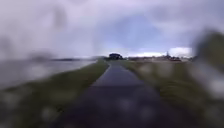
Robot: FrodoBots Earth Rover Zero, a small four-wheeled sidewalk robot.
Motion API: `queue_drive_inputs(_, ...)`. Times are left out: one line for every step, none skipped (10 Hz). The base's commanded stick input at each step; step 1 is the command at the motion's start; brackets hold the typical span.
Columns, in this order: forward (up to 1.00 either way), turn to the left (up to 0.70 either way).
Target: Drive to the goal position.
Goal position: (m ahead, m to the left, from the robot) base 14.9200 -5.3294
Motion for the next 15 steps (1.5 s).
queue_drive_inputs(0.70, -0.19)
queue_drive_inputs(0.70, -0.34)
queue_drive_inputs(0.70, -0.22)
queue_drive_inputs(0.70, -0.08)
queue_drive_inputs(0.70, 0.00)
queue_drive_inputs(0.70, 0.00)
queue_drive_inputs(0.70, 0.00)
queue_drive_inputs(0.70, 0.00)
queue_drive_inputs(0.70, 0.00)
queue_drive_inputs(0.70, 0.00)
queue_drive_inputs(0.70, 0.00)
queue_drive_inputs(0.70, 0.00)
queue_drive_inputs(0.70, 0.00)
queue_drive_inputs(0.70, 0.00)
queue_drive_inputs(0.70, 0.00)
